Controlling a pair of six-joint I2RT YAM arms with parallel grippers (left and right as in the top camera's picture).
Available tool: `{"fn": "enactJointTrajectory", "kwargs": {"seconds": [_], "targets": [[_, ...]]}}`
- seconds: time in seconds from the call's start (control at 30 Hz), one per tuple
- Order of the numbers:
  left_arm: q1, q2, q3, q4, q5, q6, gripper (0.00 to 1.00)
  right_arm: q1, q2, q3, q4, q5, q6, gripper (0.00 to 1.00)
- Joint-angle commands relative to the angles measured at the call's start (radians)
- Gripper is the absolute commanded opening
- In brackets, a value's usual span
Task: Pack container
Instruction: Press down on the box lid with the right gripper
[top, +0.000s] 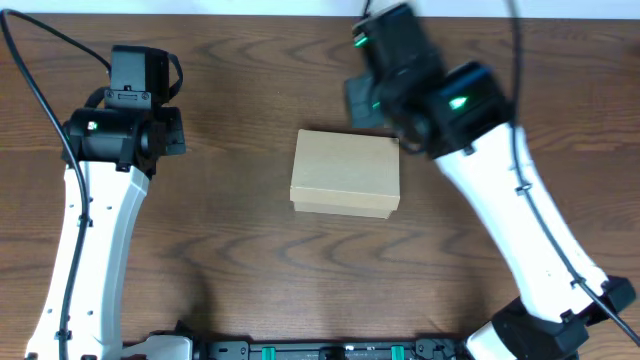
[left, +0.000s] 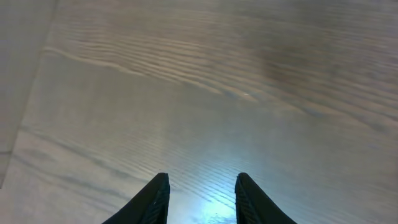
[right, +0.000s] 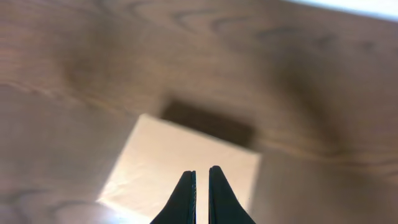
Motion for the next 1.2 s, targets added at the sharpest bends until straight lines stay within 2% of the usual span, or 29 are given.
{"fn": "enactJointTrajectory", "kwargs": {"seconds": [0.0,0.23,0.43,0.67,1.17], "targets": [[0.007,-0.004,0.001,-0.007,-0.066,-0.036,0.35,0.072,0.008,-0.071,-0.009,0.058,0.158,0.01],[0.007,-0.004,0.001,-0.011,-0.028,-0.035,0.37,0.124,0.008,-0.209,-0.082,0.058,0.270,0.01],[0.007,-0.004,0.001,-0.010,0.101,-0.023,0.36,0.124,0.008,-0.291,-0.075,0.047,0.288,0.01],[0.007,-0.004,0.001,-0.019,0.278,0.074,0.33,0.124,0.008,-0.410,-0.018,0.043,0.313,0.01],[0.007,-0.004,0.001,-0.059,0.335,0.101,0.32,0.124,0.008,-0.576,0.106,0.024,0.321,0.01]]}}
